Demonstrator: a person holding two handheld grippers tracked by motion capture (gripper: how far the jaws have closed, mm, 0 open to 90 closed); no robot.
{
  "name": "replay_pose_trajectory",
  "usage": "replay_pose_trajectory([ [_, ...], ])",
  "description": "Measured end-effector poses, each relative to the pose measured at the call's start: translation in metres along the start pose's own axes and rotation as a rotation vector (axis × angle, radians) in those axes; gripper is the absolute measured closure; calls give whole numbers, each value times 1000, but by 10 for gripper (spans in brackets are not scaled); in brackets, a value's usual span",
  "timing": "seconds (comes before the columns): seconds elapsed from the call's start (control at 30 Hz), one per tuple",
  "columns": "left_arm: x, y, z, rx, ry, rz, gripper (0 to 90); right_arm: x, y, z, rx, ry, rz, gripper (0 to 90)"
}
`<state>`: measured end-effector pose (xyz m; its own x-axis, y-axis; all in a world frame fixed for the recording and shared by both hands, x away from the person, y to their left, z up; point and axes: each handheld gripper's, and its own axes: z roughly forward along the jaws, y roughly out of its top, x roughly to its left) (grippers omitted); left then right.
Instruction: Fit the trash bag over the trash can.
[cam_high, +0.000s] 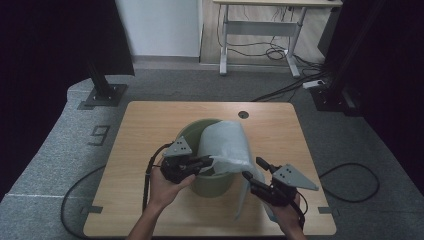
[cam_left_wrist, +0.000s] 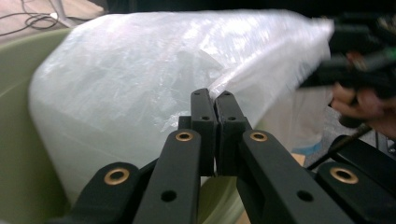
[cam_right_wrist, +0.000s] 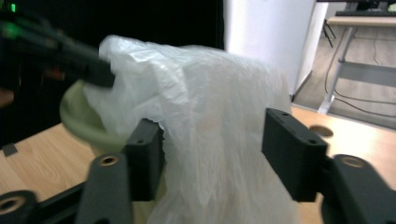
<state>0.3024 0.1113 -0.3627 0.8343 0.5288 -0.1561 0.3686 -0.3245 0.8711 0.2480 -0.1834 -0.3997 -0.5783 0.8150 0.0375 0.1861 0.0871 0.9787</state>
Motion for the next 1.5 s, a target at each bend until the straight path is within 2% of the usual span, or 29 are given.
replay_pose_trajectory([
  [0.1, 5, -1, -2, 0, 5, -13, 878, 7, -14, -5, 9, -6, 17, 347],
  [0.23, 7, -1, -2, 8, 5, -20, 870, 14, -34, -9, 19, 16, 29, 327],
  [0.43, 9, -2, -2, 14, 10, -25, 868, 19, -61, 3, 59, 6, 34, 306],
  [0.63, 12, -3, -2, 14, 10, -31, 860, 17, -72, 15, 69, -8, 44, 340],
  [0.73, 12, -2, -2, 10, 8, -32, 860, 16, -73, 20, 66, -12, 50, 389],
  [0.83, 11, -2, -2, 10, 3, -29, 858, 15, -73, 26, 65, 13, 68, 501],
  [0.97, 12, -3, -2, 12, 2, -27, 857, 12, -71, 31, 48, 2, 65, 726],
  [1.0, 12, -3, -2, 12, 2, -27, 857, 12, -71, 31, 48, 2, 65, 726],
  [1.03, 12, -3, -3, 12, 1, -27, 857, 9, -69, 31, 45, 4, 70, 840],
  [1.07, 12, -3, -4, 12, 0, -27, 856, 7, -69, 31, 40, 7, 72, 872],
  [1.17, 14, -5, -5, 5, -9, -33, 855, 4, -65, 25, 14, 6, 74, 886],
  [1.37, 16, -7, -5, 7, -12, -33, 850, -3, -50, 10, -32, -46, 40, 886],
  [1.4, 17, -6, -4, 5, -9, -29, 849, -8, -39, 3, -54, -59, 32, 886],
  [1.5, 20, -4, -1, 5, -12, -30, 847, -15, -23, -4, -82, -78, 11, 886],
])
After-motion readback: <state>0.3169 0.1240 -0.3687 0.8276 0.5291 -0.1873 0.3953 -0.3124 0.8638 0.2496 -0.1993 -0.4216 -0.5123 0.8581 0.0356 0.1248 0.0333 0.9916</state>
